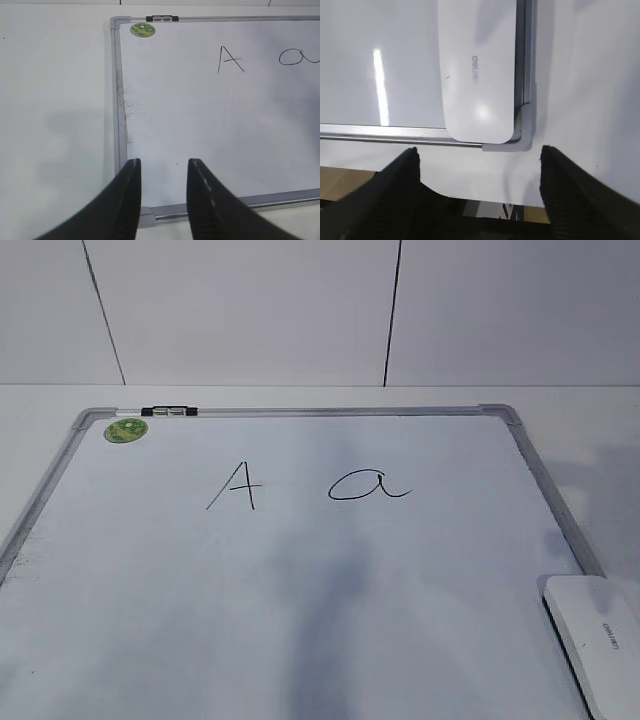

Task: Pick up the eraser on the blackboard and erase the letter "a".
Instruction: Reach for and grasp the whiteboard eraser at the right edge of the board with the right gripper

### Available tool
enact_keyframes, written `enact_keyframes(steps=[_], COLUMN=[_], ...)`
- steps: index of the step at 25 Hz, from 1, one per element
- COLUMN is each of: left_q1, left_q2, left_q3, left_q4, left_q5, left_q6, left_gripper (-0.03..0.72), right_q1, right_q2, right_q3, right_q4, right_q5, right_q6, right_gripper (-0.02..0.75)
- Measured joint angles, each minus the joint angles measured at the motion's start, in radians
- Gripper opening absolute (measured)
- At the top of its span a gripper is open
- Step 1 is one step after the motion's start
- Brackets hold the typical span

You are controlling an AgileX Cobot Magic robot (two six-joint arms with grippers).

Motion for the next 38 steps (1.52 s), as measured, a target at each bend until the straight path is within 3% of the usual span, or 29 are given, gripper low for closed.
enact_keyframes(steps=[12,21,23,30,38], left_q1=[0.0,0.0,0.0,0.0,0.0], left_q2=[0.0,0.0,0.0,0.0,0.0], left_q3=[0.0,0.0,0.0,0.0,0.0], left_q4=[0.0,0.0,0.0,0.0,0.0], left_q5=[0.0,0.0,0.0,0.0,0.0], left_q6=[0.0,0.0,0.0,0.0,0.0], left_gripper=[0.239,0.239,0.239,0.239,0.239], right_q1=[0.0,0.004,0.038,0.272,0.293], right_q2=[0.052,0.092,0.092,0.104,0.127], right_q3=[-0.002,-0.005,-0.019,-0.045,-0.045], right_q4=[0.024,-0.062,-0.084,-0.197,-0.19], right_q5=[-0.117,-0.063,-0.061,-0.068,-0.087], right_q6=[0.01,0.115,0.143,0.322,0.344], right_gripper=[0.592,0.592,0.592,0.592,0.592])
